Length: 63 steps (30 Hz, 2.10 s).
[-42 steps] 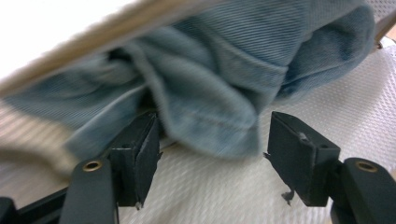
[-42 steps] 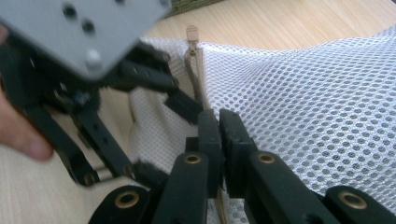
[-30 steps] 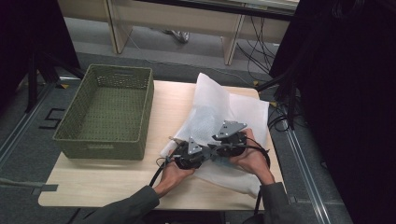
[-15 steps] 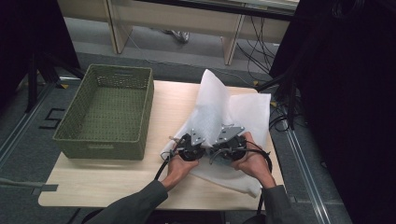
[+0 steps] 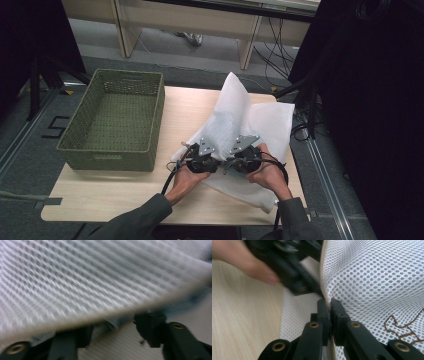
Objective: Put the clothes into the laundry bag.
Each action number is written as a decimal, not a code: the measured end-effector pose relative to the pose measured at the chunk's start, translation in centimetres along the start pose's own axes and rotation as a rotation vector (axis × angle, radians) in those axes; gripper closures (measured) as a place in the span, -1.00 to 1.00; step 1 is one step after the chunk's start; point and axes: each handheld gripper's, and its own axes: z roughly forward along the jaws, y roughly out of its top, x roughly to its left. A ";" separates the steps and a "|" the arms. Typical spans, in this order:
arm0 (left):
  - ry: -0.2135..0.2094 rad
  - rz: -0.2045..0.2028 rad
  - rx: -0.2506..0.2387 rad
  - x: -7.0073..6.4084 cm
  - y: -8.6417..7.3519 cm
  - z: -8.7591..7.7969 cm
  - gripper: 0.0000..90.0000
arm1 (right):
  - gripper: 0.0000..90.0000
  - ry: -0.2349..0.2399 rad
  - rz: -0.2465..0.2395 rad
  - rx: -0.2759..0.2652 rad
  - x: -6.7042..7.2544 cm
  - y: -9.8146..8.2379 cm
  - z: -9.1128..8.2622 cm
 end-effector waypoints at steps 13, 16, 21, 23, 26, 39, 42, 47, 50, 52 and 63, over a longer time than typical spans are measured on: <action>-0.007 0.032 0.040 -2.6 -0.5 1.3 -0.43 | 0.32 -0.129 0.062 -0.077 0.2 -2.6 -3.7; 0.003 0.035 0.046 -3.0 -0.5 2.0 -0.52 | 0.30 -0.157 0.077 -0.050 0.1 -3.7 -3.9; 0.088 0.077 0.042 -3.7 0.3 3.3 -0.31 | 0.77 -0.143 0.049 -0.022 -0.4 -3.9 -3.0; 0.115 0.039 0.004 -3.8 0.7 3.9 0.17 | 0.91 -0.143 0.043 -0.016 -0.6 -3.9 -2.6; 0.131 0.073 0.047 -3.4 1.5 3.9 0.48 | 0.94 -0.126 0.052 -0.015 -0.5 -3.8 -2.8; 0.124 -0.009 -0.007 -2.4 1.7 4.8 0.25 | 0.94 -0.023 0.095 0.005 -0.3 -4.1 -1.4; 0.123 -0.004 0.019 -2.0 1.5 3.4 0.00 | 0.93 -0.006 0.129 0.011 -0.5 -4.6 -0.5; 0.103 -0.002 0.051 -1.2 0.7 1.0 -0.24 | 0.93 0.004 0.151 0.031 -0.6 -4.9 0.6; 0.131 0.016 0.066 -0.5 0.2 -0.2 -0.31 | 0.92 -0.006 0.155 0.041 -0.7 -5.0 0.9; 0.149 0.019 0.084 0.3 0.1 -0.6 -0.31 | 0.92 0.002 0.159 0.044 -0.8 -5.0 1.1; 0.210 -0.054 0.091 3.6 -0.1 -0.2 0.10 | 0.91 0.016 0.125 0.063 -0.9 -4.9 1.4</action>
